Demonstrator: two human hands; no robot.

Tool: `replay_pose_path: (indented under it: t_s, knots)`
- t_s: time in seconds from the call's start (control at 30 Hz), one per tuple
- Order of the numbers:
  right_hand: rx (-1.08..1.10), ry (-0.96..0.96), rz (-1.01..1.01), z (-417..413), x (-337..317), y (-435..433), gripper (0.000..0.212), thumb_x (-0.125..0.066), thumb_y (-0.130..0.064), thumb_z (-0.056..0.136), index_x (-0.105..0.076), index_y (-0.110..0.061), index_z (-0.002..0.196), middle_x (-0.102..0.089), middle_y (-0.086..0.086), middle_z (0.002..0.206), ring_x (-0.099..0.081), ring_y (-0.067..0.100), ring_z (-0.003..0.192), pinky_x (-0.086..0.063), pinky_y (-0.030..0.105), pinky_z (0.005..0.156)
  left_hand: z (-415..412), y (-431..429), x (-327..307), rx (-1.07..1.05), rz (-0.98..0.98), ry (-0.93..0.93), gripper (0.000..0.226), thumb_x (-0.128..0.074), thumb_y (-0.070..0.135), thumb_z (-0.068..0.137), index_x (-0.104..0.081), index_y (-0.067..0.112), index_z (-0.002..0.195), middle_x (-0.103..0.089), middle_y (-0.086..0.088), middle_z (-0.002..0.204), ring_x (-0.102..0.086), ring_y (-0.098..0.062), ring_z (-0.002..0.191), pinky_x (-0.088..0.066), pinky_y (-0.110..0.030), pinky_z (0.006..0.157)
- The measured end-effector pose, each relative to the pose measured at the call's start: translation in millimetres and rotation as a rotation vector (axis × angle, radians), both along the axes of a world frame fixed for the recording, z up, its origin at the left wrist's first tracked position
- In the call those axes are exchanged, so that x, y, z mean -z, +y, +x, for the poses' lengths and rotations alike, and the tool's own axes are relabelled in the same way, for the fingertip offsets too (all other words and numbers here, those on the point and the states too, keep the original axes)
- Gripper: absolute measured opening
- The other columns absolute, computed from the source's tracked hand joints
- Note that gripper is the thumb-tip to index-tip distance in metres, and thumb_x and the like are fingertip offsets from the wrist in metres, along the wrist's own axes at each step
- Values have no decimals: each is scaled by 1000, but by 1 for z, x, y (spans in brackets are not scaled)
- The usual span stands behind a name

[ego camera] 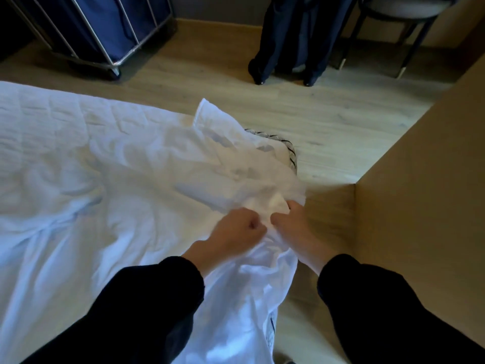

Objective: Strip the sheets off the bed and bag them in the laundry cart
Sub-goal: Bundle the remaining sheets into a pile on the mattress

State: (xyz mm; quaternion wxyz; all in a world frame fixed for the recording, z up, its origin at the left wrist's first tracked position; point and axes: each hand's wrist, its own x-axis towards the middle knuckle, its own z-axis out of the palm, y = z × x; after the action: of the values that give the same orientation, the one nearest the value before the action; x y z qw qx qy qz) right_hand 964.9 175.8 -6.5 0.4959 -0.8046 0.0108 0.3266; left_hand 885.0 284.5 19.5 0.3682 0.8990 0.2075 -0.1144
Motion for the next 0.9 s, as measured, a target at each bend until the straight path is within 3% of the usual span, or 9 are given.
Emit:
replay_pose_path:
  t_s: [0.13, 0.27, 0.33, 0.43, 0.53, 0.6, 0.73, 0.8, 0.9]
  knots:
    - [-16, 18, -36, 9, -15, 22, 52, -56, -42, 62, -52, -21, 109, -59, 4, 101, -58, 27, 93, -49, 35, 74, 10, 49, -13, -383, 246, -131, 15, -53, 30, 85, -58, 19, 75, -62, 3, 74, -59, -23, 76, -40, -31, 65]
    - [-97, -227, -130, 40, -25, 49, 29, -54, -42, 88, -50, -24, 110, -58, 0, 101, -56, 23, 92, -42, 30, 67, 39, 78, -19, -538, 271, -142, 28, -57, 40, 84, -55, 20, 103, -55, 2, 102, -56, -22, 93, -38, -31, 76]
    - [-160, -406, -155, 58, -25, 69, 26, -54, -38, 90, -53, -22, 111, -61, 3, 107, -58, 24, 98, -44, 32, 76, 56, 92, -14, -553, 325, -99, 48, -56, 47, 84, -51, 18, 122, -50, -3, 119, -53, -24, 108, -41, -35, 87]
    - [-317, -487, -251, 86, -18, 102, 37, -54, -39, 90, -50, -23, 124, -50, 8, 123, -52, 27, 114, -41, 36, 94, 81, 115, -5, -546, 460, -8, 55, -55, 52, 85, -53, 14, 125, -54, -9, 124, -51, -29, 115, -39, -38, 94]
    - [-562, -407, -462, 113, -12, 128, 67, -54, -53, 89, -30, -20, 141, -41, 12, 135, -39, 34, 128, -31, 44, 103, 108, 139, 6, -621, 213, 69, 58, -58, 57, 83, -53, 12, 118, -61, -8, 113, -56, -30, 109, -42, -36, 85]
    - [-646, -317, -482, 125, -5, 137, 81, -59, -56, 85, -23, -13, 143, -43, 14, 135, -41, 35, 128, -34, 43, 100, 124, 151, 14, -686, -15, 42, 59, -63, 63, 73, -59, 12, 103, -66, -3, 95, -62, -23, 95, -44, -30, 73]
    - [-643, -312, -370, 150, 8, 146, 42, -56, -34, 91, -39, -13, 124, -57, 13, 120, -54, 33, 111, -41, 34, 77, 155, 163, 27, -661, -114, 67, 36, -74, 37, 73, -52, 12, 60, -51, 4, 56, -52, -15, 59, -35, -21, 52]
    - [-621, -383, -355, 167, 9, 150, 30, -49, -33, 94, -47, -17, 120, -59, 10, 118, -54, 32, 110, -42, 34, 81, 171, 170, 27, -682, -126, 54, 21, -70, 21, 71, -54, 10, 62, -47, -1, 61, -47, -19, 64, -36, -24, 57]
    - [-663, -448, -392, 181, 12, 157, 28, -46, -29, 96, -50, -19, 121, -60, 6, 119, -54, 29, 113, -41, 33, 82, 196, 178, 13, -872, -341, -87, 4, -62, 8, 82, -64, 10, 80, -56, -1, 76, -53, -17, 77, -43, -25, 69]
